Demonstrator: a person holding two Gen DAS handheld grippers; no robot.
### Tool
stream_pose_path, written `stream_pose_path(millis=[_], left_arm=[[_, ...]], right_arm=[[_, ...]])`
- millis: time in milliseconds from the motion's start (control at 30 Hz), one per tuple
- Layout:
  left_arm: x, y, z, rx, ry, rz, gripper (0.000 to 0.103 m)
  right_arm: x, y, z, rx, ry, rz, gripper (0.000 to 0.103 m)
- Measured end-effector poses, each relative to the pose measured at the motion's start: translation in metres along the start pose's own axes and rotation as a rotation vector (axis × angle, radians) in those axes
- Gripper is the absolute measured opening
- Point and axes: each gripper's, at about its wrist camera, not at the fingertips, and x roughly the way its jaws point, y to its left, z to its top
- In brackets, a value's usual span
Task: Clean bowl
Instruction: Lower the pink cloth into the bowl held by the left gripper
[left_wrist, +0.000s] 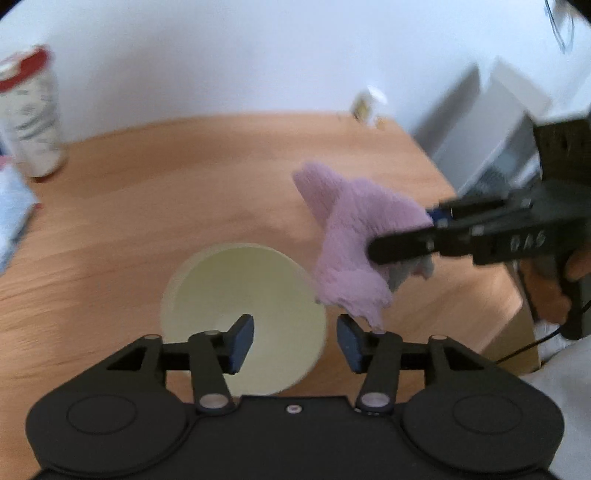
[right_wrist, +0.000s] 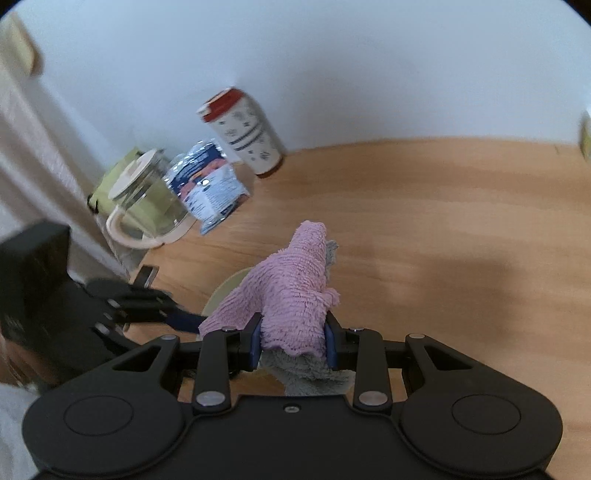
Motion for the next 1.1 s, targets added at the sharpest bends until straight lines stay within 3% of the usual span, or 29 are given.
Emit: stream_pose_path(millis=[67, 133, 233, 300, 400, 500, 600, 1100], left_arm=[[-0.008, 0.023, -0.004, -0.081, -0.041, 0.080, 0.054], [-0.004, 0.044, -0.006, -0.157, -0.036, 0.109, 0.044], [0.009, 0.059, -0.004, -0.169, 0.000, 0.061, 0.026], [0.018, 0.064, -0.002, -0.147, 0.018, 0.040, 0.021], [0.024, 0.073, 0.001, -0.120, 0.036, -0.036, 0.020], [0.032, 0.076, 0.002, -0.061, 0.057, -0.067, 0.012], [0.035, 0.082, 0.000, -0.083, 0.070, -0.120, 0.006], [0.051, 0.095, 0.015, 0.011, 0.106, -0.187, 0.006]], right_arm=[[0.007, 0.012, 0.008, -0.042, 0.008, 0.009, 0.037], [0.019, 0.025, 0.015, -0.079, 0.027, 0.015, 0.037], [0.049, 0.051, 0.021, -0.168, 0.089, 0.016, 0.037], [0.061, 0.061, 0.020, -0.205, 0.120, 0.008, 0.037], [0.084, 0.080, 0.019, -0.288, 0.174, -0.035, 0.037], [0.099, 0.093, 0.021, -0.327, 0.202, -0.057, 0.037], [0.107, 0.099, 0.023, -0.329, 0.212, -0.055, 0.036], [0.146, 0.099, 0.022, -0.359, 0.320, -0.093, 0.030]])
